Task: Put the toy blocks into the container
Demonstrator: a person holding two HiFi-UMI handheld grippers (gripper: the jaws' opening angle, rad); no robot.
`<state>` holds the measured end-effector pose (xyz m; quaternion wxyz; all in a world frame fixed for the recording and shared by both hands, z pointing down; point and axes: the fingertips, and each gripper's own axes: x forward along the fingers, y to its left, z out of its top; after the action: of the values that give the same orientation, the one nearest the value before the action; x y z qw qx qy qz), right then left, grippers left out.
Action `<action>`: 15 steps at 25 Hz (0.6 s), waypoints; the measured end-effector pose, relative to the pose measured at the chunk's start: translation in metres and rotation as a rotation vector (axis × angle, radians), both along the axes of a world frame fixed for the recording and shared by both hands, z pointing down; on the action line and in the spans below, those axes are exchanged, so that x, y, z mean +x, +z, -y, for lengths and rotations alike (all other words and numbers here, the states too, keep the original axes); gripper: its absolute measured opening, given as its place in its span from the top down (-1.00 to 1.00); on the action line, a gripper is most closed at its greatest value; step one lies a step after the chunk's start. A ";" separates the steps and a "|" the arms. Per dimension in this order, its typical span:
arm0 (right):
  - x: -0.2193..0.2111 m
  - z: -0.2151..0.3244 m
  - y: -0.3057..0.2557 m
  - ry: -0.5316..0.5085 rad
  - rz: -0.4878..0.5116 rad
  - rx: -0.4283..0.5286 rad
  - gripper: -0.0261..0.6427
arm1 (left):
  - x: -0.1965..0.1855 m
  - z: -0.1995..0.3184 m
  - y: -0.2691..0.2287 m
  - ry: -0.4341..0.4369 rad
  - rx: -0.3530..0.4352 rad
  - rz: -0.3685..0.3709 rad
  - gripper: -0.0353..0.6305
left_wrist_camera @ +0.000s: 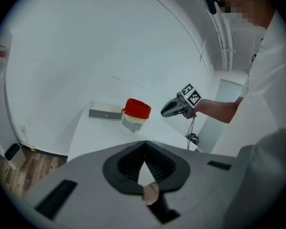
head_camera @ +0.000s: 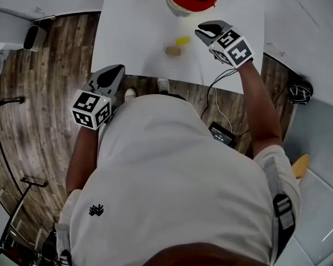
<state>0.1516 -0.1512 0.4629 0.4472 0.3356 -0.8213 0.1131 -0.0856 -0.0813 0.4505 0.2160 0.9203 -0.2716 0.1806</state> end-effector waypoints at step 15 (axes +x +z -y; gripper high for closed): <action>-0.051 -0.079 0.017 0.040 0.029 -0.044 0.76 | -0.023 -0.024 0.005 0.119 -0.015 -0.016 0.87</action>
<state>0.1008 -0.0725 0.4799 0.4403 0.3404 -0.8181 0.1450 -0.1084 -0.0577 0.4553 0.2137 0.9346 -0.2134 0.1877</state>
